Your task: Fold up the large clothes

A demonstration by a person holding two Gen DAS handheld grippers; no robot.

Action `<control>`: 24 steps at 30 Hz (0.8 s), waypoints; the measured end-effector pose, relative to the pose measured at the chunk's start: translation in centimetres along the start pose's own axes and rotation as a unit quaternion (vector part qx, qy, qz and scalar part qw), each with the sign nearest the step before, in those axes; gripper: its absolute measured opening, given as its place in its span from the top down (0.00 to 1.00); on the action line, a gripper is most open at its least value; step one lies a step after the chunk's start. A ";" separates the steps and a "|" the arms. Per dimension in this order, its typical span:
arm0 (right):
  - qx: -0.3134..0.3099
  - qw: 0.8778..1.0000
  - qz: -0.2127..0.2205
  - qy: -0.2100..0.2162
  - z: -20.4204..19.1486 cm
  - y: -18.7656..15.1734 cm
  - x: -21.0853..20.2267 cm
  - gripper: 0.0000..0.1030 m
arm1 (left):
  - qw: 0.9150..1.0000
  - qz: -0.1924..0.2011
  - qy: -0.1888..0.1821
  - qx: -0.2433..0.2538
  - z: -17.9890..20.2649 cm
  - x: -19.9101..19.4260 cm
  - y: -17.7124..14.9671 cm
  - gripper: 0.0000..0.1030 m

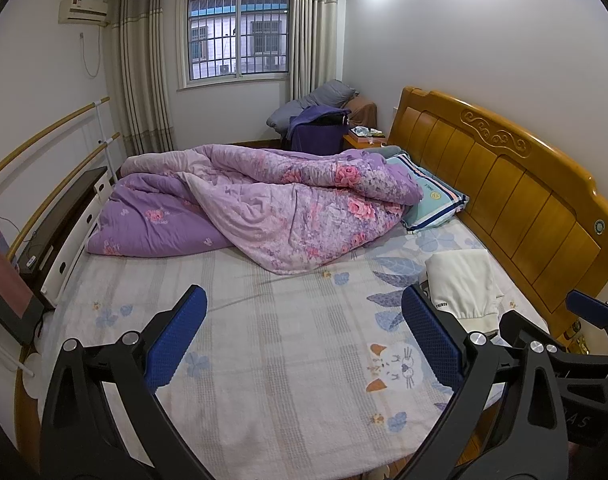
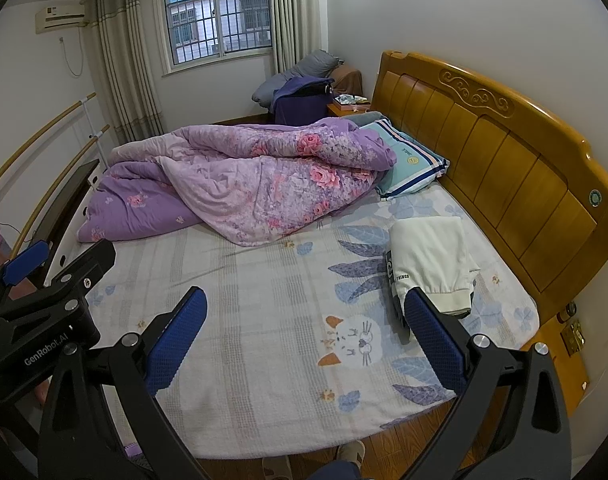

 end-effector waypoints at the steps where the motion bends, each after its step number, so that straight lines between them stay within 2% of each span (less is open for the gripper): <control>1: 0.000 1.000 0.000 0.000 0.0 0.0 0.0 0.07 | 1.000 0.000 0.000 0.000 0.0 0.0 0.0 0.05; 24: 0.000 1.000 -0.001 0.001 0.1 0.2 0.2 0.07 | 1.000 -0.002 0.000 0.000 -0.1 0.1 0.2 0.05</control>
Point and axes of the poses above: each gripper's, at about its wrist camera, not at the fingertips, and x roughly the way its jaws point, z to its right, y to its top, the point moved 6 cm from there along x, roughly the way its jaws point, and after that the axes turned 11 degrees about -x, right-handed, at the moved point
